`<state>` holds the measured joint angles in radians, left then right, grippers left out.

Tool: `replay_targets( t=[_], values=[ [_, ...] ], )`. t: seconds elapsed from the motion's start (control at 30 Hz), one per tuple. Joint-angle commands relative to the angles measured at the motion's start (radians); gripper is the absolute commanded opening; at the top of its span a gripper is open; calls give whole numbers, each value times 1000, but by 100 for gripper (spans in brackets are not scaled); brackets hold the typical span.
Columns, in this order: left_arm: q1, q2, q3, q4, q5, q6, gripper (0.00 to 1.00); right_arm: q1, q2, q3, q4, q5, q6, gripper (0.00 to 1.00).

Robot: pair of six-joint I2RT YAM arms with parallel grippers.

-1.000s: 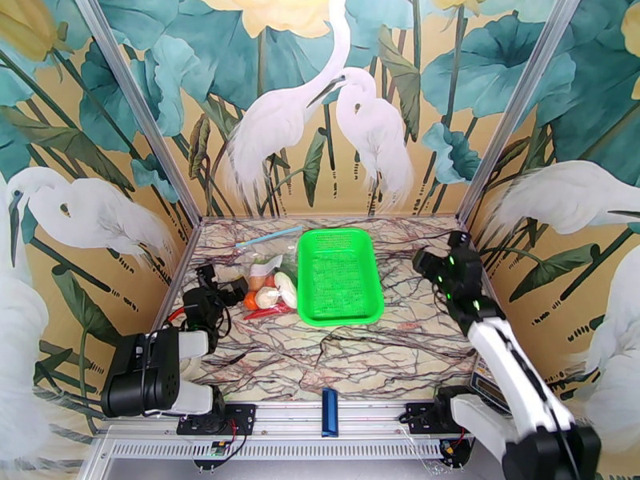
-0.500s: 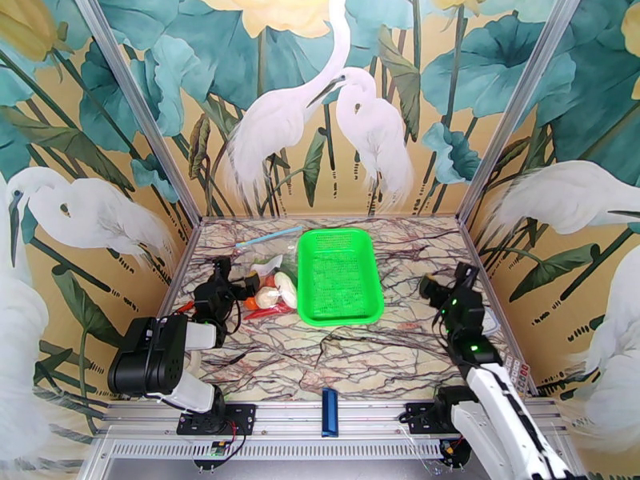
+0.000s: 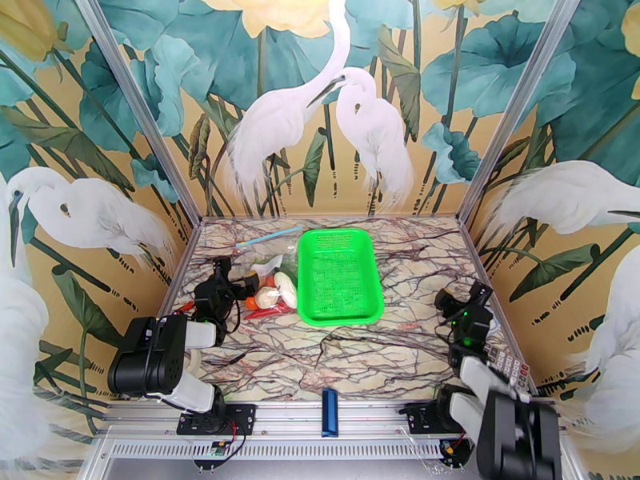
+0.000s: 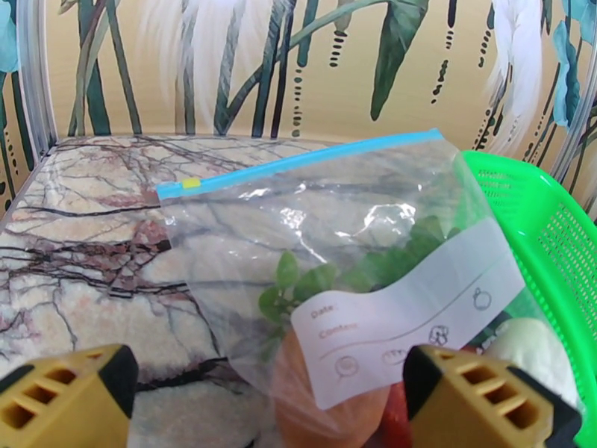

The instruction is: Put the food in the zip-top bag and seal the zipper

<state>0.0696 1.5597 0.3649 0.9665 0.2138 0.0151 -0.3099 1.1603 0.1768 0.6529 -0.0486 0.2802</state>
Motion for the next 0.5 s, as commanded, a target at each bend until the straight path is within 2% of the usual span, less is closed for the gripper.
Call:
replay_targets(
  t=[0.0, 0.1, 0.13, 0.17, 0.3, 0.37, 0.43, 0.47],
  values=[
    [-4, 3, 20, -26, -24, -9, 100, -5, 111, 72, 168, -103, 44, 84],
    [-4, 2, 20, -28, -31, -10, 100, -1, 246, 105, 298, -131, 76, 83],
    [-4, 3, 20, -28, -32, -11, 100, -2, 282, 138, 273, -175, 64, 76],
    [-4, 2, 20, -28, -32, -10, 100, -1, 300, 170, 236, -218, 49, 74],
    [-4, 2, 22, -31, -34, -10, 100, 46, 302, 198, 196, -247, -23, 76],
    [-4, 2, 23, -32, -38, -11, 100, 116, 304, 205, 181, -225, -115, 81],
    [-4, 2, 24, -36, -48, -14, 100, 217, 355, 207, 211, -161, -226, 91],
    [-4, 3, 25, -36, -50, -14, 100, 261, 393, 191, 277, -100, -249, 100]
  ],
)
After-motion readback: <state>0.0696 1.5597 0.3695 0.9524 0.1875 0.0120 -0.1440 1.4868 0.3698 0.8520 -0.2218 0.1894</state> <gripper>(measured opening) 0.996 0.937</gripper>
